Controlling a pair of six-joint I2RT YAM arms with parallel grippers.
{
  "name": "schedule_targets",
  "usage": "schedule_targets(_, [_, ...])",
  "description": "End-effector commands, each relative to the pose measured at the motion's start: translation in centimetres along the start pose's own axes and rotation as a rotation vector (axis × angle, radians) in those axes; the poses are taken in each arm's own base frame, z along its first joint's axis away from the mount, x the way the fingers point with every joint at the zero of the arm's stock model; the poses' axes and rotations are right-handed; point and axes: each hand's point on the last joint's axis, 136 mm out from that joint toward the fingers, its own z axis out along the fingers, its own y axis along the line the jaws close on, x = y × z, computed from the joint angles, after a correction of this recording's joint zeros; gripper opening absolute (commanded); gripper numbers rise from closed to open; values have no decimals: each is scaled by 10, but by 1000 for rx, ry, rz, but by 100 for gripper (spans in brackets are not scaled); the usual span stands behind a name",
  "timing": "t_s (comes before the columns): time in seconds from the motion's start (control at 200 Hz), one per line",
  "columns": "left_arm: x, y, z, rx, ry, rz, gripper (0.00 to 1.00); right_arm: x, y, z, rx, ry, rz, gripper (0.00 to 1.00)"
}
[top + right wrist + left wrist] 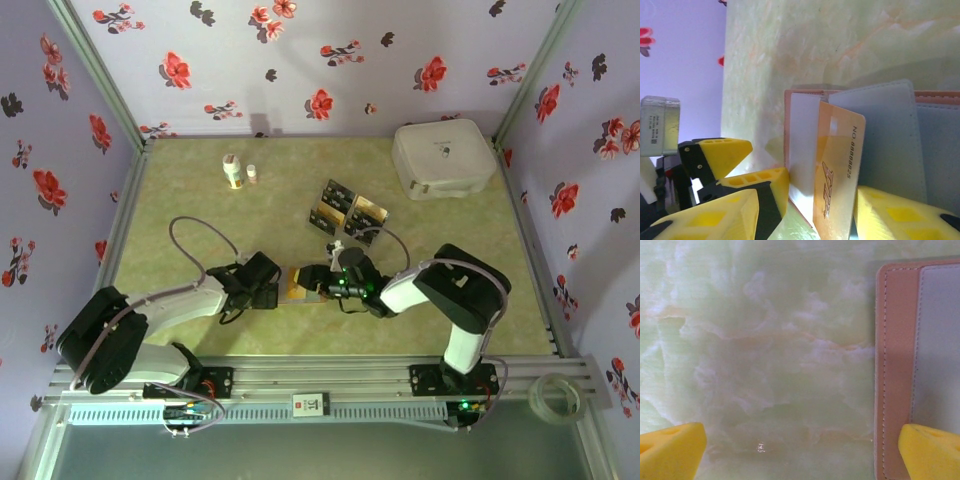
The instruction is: Put the credit cards into the card holder
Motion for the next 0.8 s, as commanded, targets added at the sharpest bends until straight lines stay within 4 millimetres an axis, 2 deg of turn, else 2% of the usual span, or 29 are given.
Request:
schedule_targets(0.0, [6, 5, 1, -12, -8, -16, 100, 3, -10, -2, 115, 42, -62, 55])
schedule_targets(0.2, [2, 4, -2, 4, -28, -21, 100, -9, 6, -10, 172, 48, -138, 57])
schedule_targets(0.415, [-16, 6, -16, 29, -77, -43, 100, -21, -1, -31, 352, 44, -212, 55])
schedule_targets(0.52, [-26, 11, -21, 23, -88, -57, 100, -25, -8, -37, 431, 44, -232, 45])
schedule_targets(0.605, [-32, 20, -21, 0, -82, -69, 100, -26, -12, -39, 483, 55, -248, 31])
schedule_targets(0.7, [-35, 30, -17, -30, -69, -98, 100, -26, -14, -34, 515, 77, -265, 19])
schedule_targets(0.795, [-36, 36, -13, -54, -51, -105, 100, -22, -16, -27, 551, 107, -289, 13])
